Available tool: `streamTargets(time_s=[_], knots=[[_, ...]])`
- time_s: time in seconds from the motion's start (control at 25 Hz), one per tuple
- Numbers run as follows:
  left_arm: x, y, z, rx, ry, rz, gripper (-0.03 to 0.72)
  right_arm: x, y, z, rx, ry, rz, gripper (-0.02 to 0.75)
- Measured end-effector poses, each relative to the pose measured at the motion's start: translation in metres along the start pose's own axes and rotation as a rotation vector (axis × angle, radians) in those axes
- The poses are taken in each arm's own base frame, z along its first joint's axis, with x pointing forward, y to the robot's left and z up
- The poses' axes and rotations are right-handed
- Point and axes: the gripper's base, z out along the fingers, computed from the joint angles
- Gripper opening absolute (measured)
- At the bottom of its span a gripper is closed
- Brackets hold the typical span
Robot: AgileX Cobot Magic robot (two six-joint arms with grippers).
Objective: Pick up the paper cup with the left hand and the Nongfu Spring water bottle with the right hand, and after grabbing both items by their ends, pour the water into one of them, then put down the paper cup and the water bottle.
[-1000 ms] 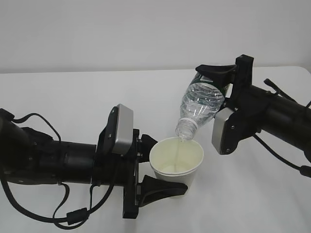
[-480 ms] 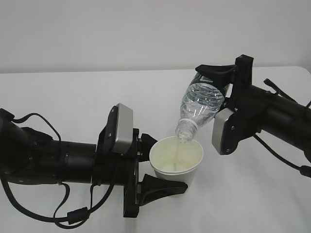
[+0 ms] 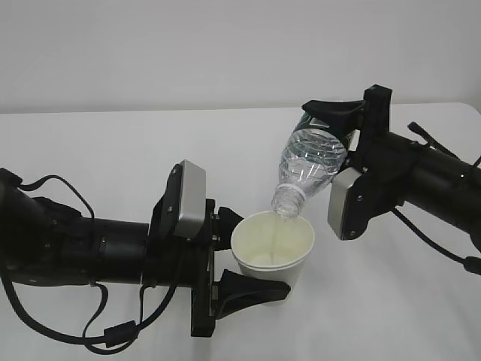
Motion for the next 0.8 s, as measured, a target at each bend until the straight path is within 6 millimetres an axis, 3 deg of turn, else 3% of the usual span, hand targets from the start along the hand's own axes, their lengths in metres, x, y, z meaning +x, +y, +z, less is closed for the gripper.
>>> streamTargets(time_s=[0.8], knots=[[0.001,-0.0001,-0.0002,-0.003,0.008,-0.002,0.482,0.0,0.0,0.0,0.0,0.0,-0.002,0.449]])
